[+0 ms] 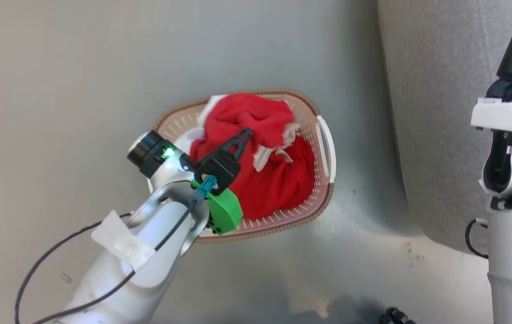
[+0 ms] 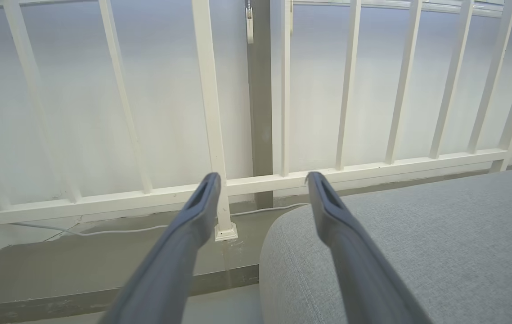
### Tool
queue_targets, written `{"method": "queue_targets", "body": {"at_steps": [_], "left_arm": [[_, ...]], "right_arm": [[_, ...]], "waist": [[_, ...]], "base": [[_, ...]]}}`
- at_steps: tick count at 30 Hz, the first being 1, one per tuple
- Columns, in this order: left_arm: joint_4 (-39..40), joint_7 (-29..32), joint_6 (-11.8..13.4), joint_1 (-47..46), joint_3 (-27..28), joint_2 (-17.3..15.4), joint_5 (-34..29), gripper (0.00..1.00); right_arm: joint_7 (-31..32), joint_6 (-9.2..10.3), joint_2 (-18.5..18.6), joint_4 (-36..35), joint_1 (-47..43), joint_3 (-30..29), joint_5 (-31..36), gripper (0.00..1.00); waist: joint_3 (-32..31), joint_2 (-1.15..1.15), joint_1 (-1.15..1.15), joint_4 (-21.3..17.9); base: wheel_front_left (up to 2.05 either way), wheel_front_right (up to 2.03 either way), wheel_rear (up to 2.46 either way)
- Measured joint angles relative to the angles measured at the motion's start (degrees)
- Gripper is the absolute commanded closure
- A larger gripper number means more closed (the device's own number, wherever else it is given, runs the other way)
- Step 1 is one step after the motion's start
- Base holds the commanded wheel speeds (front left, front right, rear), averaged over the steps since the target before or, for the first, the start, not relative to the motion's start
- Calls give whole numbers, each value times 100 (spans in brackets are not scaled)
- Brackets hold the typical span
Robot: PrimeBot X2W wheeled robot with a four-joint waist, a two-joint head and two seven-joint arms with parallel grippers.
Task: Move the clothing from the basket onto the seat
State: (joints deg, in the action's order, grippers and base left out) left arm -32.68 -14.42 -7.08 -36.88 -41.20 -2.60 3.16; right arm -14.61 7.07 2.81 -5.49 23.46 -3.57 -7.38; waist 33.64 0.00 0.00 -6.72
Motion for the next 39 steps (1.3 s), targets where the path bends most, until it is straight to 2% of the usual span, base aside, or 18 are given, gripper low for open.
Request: {"method": "queue_targets", "body": {"at_steps": [3, 7, 8, 11, 15, 16, 17, 25, 32, 39], "left_arm": [[358, -1, 32, 173, 7, 2, 63, 100], [423, -1, 90, 327, 9, 2, 88, 100], [449, -1, 125, 391, 18, 1, 107, 87], [538, 0, 207, 537, 44, 1, 214, 65], [687, -1, 258, 614, 42, -1, 214, 52], [738, -1, 263, 621, 38, 0, 214, 32], [773, -2, 263, 635, 35, 1, 214, 2], [1082, -1, 366, 871, 85, 0, 266, 0], [1268, -2, 569, 1104, 445, -64, 412, 0], [1461, -2, 970, 1359, 1059, -277, 700, 0]], "right_arm": [[0, -9, 0, 46, -171, -31, 37, 0], [0, -49, -1, 66, -280, -38, 37, 0], [0, -54, -1, 69, -307, -34, 37, 0], [0, -68, -1, 66, -350, -10, 37, 0], [0, -100, -10, 34, -432, -14, 37, 0], [0, -100, -10, 27, -440, -24, 37, 0], [0, -100, -9, 24, -455, -33, 37, 0], [0, -101, -18, 52, -577, -121, 41, 0], [0, -127, -23, 134, -799, -149, 58, 0], [1, -199, -27, 218, -1072, -122, 89, 0]], "waist": [[-297, 0, 0, 43], [-506, 0, 0, 63], [-570, 0, 0, 66], [-738, 0, 0, 64], [-878, 0, 0, 22], [-895, 0, 0, 8], [-908, 0, 0, -4], [-1102, 0, 0, -31], [-1388, 0, 0, -11], [-1714, 0, 0, 31]], "base": [[0, 0, 0], [0, 0, 0], [0, 0, 0], [0, 0, 0], [0, 0, 0], [0, 0, 0], [0, 0, 0], [0, 0, 0], [0, 0, 0], [0, 0, 0]]}}
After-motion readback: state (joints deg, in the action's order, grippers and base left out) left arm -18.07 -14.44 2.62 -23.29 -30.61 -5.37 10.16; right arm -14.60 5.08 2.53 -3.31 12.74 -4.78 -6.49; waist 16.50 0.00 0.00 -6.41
